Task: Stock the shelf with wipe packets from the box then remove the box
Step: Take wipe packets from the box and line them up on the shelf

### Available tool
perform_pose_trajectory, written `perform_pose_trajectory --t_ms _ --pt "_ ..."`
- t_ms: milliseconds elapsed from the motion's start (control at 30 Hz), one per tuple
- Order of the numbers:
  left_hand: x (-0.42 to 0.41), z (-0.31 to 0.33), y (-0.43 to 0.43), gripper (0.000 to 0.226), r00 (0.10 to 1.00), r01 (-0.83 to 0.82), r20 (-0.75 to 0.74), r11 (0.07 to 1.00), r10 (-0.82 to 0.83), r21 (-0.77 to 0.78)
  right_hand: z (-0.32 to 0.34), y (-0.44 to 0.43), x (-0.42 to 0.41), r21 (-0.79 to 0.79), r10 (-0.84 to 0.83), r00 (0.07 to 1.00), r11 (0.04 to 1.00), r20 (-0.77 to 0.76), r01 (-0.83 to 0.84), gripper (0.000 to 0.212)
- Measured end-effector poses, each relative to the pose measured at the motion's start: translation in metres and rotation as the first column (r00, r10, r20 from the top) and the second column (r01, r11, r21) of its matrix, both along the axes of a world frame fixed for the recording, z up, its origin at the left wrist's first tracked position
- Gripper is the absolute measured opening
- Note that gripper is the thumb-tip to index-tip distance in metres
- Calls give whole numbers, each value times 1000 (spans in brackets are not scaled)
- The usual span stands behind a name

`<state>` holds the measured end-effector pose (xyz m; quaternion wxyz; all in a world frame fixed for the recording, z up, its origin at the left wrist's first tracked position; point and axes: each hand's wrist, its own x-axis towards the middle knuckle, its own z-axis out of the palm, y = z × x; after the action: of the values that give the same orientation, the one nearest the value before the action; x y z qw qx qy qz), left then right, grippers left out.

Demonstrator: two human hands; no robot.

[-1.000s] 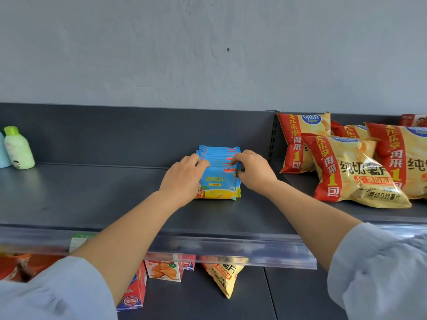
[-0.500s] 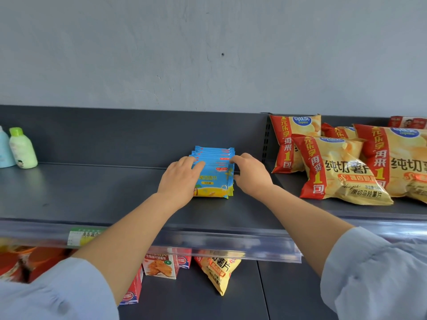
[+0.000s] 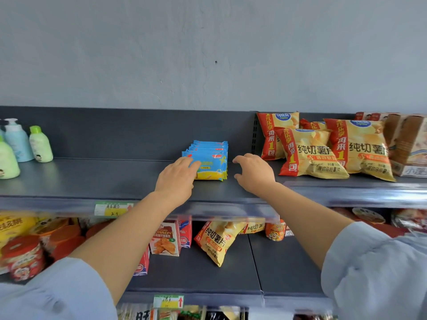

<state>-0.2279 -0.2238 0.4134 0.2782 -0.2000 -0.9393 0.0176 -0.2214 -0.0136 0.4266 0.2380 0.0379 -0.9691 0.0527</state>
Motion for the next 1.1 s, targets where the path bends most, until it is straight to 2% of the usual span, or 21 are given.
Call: perform_pose_trajectory --t_ms 233,533,633,800,1100 --pt "74 -17 -15 59 997 49 56 998 -51 38 -22 -14 87 31 -51 997 998 54 49 39" --pt "151 -65 -4 53 977 100 184 995 -104 28 -72 0 184 71 -122 978 991 167 112 36" --pt "168 -86 12 54 968 116 223 993 -115 8 -90 17 208 88 -156 963 986 218 140 32" --pt "189 -122 50 51 935 169 315 986 -163 7 -124 55 241 82 -182 930 983 321 164 41" --pt "223 -203 144 52 852 203 489 979 -188 23 -203 138 278 84 -189 848 982 496 170 31"
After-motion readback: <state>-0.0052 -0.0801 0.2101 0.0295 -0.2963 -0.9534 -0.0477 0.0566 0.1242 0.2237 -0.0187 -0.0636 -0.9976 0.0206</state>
